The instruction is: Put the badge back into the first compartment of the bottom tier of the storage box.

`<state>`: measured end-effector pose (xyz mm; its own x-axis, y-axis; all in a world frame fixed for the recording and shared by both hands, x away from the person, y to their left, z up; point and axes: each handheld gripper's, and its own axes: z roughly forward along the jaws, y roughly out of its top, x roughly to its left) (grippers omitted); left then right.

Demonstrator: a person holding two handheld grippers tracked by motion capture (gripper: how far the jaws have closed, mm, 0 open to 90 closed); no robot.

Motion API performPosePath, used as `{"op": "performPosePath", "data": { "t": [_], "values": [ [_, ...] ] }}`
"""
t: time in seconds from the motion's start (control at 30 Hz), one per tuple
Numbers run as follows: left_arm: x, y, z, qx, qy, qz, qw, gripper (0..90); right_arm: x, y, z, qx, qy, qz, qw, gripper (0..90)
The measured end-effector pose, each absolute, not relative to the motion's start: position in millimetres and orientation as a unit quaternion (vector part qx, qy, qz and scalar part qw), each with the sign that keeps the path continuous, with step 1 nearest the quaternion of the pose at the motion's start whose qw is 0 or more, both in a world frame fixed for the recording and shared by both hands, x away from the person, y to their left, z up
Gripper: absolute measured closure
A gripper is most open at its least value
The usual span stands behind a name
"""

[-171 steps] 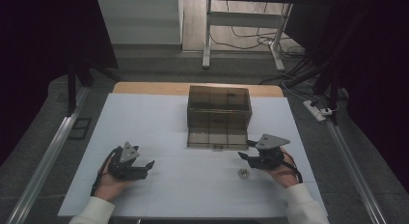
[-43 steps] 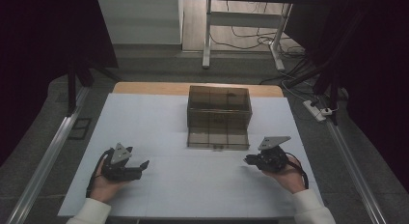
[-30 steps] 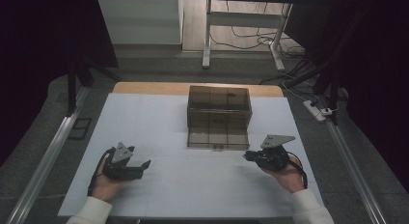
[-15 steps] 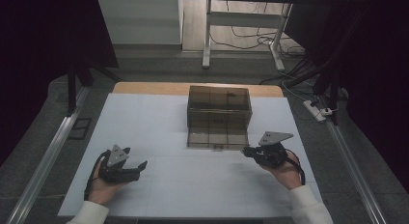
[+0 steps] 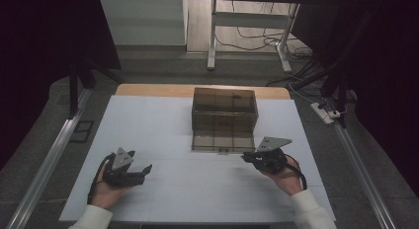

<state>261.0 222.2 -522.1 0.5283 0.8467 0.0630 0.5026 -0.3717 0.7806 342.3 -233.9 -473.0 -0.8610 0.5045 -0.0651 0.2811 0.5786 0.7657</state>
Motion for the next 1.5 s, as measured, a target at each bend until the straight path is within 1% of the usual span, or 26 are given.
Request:
{"op": "performPosePath", "data": {
  "t": [0.3,0.8,1.03,1.1,1.5],
  "values": [
    [264.1,224.7,-523.0,0.791,0.432,0.23,0.368,18.6,353.3,-210.3,-464.5,0.229,0.868,0.417,0.143,83.5],
    [259.4,225.1,-522.0,0.791,0.43,0.233,0.367,18.6,363.2,-206.4,-472.2,0.231,0.865,0.42,0.145,83.5],
    [262.2,223.6,-523.8,0.794,0.429,0.23,0.365,18.6,365.2,-206.8,-468.3,0.232,0.862,0.424,0.156,83.5],
    [262.8,223.5,-524.2,0.795,0.43,0.23,0.362,18.6,367.8,-205.9,-467.3,0.231,0.858,0.432,0.152,83.5],
    [262.1,223.1,-524.5,0.797,0.427,0.23,0.36,18.6,382.1,-180.0,-464.0,0.221,0.853,0.449,0.152,83.5]
  ]
}}
